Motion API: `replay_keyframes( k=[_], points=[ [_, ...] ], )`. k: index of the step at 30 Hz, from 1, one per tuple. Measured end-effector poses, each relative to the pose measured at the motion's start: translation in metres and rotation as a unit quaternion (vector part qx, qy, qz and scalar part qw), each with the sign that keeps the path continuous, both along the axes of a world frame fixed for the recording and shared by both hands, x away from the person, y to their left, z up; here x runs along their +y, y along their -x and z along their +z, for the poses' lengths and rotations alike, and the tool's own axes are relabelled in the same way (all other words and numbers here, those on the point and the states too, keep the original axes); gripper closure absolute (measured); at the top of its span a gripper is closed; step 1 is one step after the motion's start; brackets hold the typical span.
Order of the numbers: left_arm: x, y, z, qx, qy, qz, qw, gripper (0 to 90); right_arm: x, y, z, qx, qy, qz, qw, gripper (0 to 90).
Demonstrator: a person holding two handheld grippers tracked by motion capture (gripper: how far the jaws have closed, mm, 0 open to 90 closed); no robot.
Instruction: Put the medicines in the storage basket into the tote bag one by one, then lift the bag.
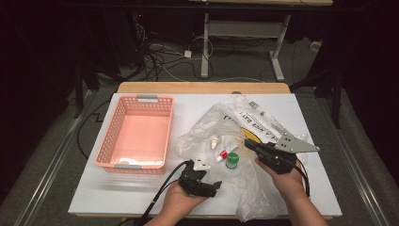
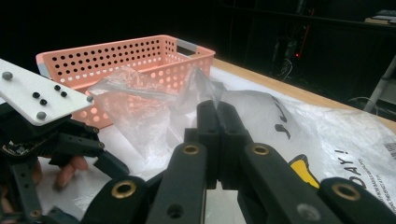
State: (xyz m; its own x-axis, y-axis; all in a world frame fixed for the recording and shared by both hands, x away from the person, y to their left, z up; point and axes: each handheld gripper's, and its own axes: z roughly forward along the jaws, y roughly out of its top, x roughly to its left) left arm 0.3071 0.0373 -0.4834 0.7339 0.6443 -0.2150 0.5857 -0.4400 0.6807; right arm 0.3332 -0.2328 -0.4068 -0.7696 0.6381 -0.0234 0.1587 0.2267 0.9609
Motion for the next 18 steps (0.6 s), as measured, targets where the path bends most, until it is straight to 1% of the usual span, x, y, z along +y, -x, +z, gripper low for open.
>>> replay_keyframes(
  k=[1,2,3,4,5,6,7,9,11,13,14,16,18],
  points=[
    [-0.003,0.000,-0.001,-0.009,-0.002,-0.006,0.9999,31.9,0.000,0.001,0.000,0.000,0.002,-0.001,1.0000,90.0],
    [-0.009,0.002,-0.002,-0.024,-0.015,-0.004,0.9996,38.6,0.000,0.001,0.000,0.000,0.002,-0.001,1.0000,90.0],
    [-0.013,0.003,-0.001,-0.034,-0.022,-0.009,0.9991,46.2,0.000,0.001,0.000,0.000,0.002,-0.001,1.0000,90.0],
    [-0.014,0.003,-0.001,-0.038,-0.027,-0.011,0.9989,62.2,0.000,0.001,0.000,0.001,0.002,-0.001,1.0000,90.0],
    [-0.015,0.002,-0.001,-0.033,-0.021,-0.012,0.9992,73.9,0.000,0.001,0.000,0.001,0.002,-0.001,1.0000,90.0],
    [-0.014,0.001,-0.002,-0.031,-0.018,-0.007,0.9993,87.3,0.000,0.001,0.000,0.000,0.002,-0.001,1.0000,90.0],
    [-0.013,0.002,-0.001,-0.040,-0.012,-0.005,0.9991,87.8,0.000,0.001,0.000,0.000,0.003,-0.001,1.0000,90.0],
    [-0.010,0.005,0.001,-0.061,0.005,-0.001,0.9981,88.2,0.000,0.001,0.000,-0.001,0.003,0.000,1.0000,90.0],
    [-0.008,0.006,0.003,-0.079,0.013,0.006,0.9968,88.4,-0.001,0.001,0.000,-0.002,0.003,0.000,1.0000,90.0],
    [-0.006,0.005,0.005,-0.088,0.025,0.014,0.9957,88.4,-0.002,0.001,0.001,-0.002,0.002,-0.002,1.0000,90.0],
    [-0.005,0.005,0.007,-0.093,0.026,0.015,0.9952,88.4,-0.002,0.002,0.001,-0.002,0.001,-0.003,1.0000,90.0],
    [-0.002,0.006,0.012,-0.109,0.030,0.019,0.9934,88.4,-0.003,0.002,0.001,-0.007,0.000,-0.003,1.0000,90.0],
    [0.002,0.005,0.017,-0.120,0.041,0.024,0.9917,88.4,-0.003,0.002,0.002,-0.007,-0.001,-0.005,1.0000,90.0]
  ],
)
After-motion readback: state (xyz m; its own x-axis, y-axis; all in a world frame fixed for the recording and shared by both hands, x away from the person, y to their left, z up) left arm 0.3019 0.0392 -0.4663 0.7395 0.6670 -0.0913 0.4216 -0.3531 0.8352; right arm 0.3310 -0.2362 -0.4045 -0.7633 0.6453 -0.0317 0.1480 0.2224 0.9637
